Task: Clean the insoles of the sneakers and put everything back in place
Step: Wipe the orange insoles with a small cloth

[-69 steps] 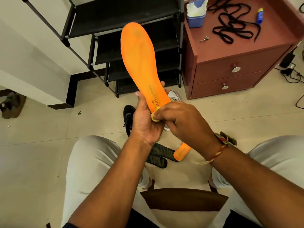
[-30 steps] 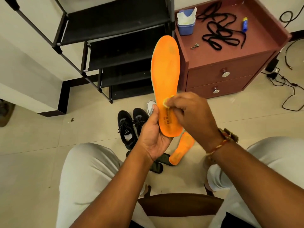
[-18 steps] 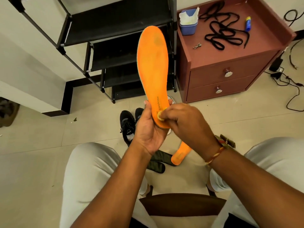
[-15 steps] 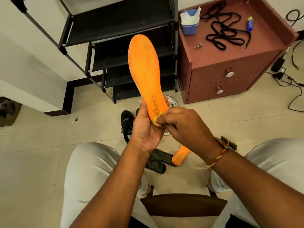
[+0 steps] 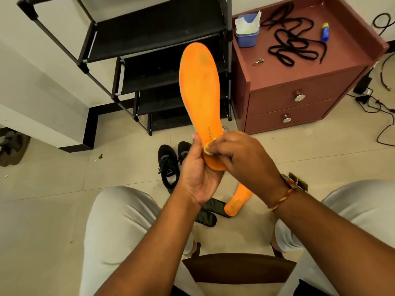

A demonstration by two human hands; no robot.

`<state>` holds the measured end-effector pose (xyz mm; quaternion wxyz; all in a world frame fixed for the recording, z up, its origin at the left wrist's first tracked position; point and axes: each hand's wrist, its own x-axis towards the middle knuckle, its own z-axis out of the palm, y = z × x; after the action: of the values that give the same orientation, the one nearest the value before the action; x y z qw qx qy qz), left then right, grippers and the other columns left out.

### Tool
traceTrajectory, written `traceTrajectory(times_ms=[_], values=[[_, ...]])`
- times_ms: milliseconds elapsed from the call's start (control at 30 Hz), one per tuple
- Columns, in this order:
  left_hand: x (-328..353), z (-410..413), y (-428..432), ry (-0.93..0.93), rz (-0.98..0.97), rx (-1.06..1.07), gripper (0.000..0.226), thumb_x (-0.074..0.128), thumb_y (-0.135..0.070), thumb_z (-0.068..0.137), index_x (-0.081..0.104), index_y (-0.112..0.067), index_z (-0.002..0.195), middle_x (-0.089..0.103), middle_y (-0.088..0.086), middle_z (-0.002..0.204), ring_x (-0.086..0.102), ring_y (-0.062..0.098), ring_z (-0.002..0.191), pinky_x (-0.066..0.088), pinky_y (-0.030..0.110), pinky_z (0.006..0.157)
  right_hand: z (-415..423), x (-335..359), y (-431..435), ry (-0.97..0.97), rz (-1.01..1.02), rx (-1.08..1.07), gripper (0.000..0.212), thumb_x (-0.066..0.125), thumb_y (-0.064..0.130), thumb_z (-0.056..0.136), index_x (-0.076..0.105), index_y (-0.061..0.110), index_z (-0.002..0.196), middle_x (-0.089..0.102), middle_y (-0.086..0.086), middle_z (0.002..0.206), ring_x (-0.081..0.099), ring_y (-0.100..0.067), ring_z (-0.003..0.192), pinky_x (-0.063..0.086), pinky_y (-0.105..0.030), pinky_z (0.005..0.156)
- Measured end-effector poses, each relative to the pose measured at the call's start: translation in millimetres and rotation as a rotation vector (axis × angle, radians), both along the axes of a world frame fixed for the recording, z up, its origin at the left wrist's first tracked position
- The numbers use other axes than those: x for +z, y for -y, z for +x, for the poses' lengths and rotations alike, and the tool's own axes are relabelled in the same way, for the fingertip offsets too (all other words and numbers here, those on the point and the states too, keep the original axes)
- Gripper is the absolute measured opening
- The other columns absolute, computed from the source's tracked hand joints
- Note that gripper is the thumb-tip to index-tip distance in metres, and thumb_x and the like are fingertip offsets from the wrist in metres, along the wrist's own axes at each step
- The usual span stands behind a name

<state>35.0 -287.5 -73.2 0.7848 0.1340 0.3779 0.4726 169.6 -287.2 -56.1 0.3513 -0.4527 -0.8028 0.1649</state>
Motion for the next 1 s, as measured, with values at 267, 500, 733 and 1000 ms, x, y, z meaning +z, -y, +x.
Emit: traceTrajectory(times_ms=[267,500,733,1000], values=[[-6.4,6.7,4.8,-0.019,-0.052,-0.064,0.061,0.031,-0.052,0.104,0.061,-0.007,0.131,0.063,0.018,0.135,0.057,0.029,0.13,0.038,0.045,0.117,11.8,-4.0,-6.6,-0.01,0.03,-0.182,0.017,0.063,0.009,0.092,0.076,0.012,0.102,0.072,-0.004,0.102,0.065,-0.026,0.095,0.055,-0.041,0.081],[-8.0,6.2,4.7,-0.033,-0.077,-0.078,0.062,0.031,-0.054,0.104,0.06,-0.009,0.134,0.061,0.018,0.137,0.056,0.03,0.13,0.039,0.046,0.115,8.5,4.0,-5.5,0.009,0.074,-0.131,0.017,0.064,0.008,0.09,0.076,0.01,0.102,0.072,-0.005,0.102,0.064,-0.025,0.096,0.054,-0.037,0.081],[-8.4,11.9,11.1,-0.116,-0.074,-0.147,0.058,0.035,-0.053,0.102,0.067,-0.01,0.126,0.063,0.019,0.132,0.062,0.029,0.118,0.05,0.043,0.101,26.8,0.4,-15.7,-0.061,0.056,-0.261,0.017,0.068,0.003,0.087,0.076,0.011,0.1,0.074,-0.004,0.103,0.067,-0.023,0.097,0.057,-0.042,0.084],[-4.6,11.6,12.2,-0.15,-0.026,-0.16,0.064,0.035,-0.055,0.1,0.058,-0.006,0.134,0.064,0.02,0.121,0.063,0.029,0.106,0.058,0.04,0.086,41.6,1.0,-30.2,-0.07,0.099,-0.342,0.016,0.067,0.004,0.089,0.077,0.008,0.101,0.074,-0.007,0.1,0.068,-0.023,0.093,0.057,-0.038,0.085]])
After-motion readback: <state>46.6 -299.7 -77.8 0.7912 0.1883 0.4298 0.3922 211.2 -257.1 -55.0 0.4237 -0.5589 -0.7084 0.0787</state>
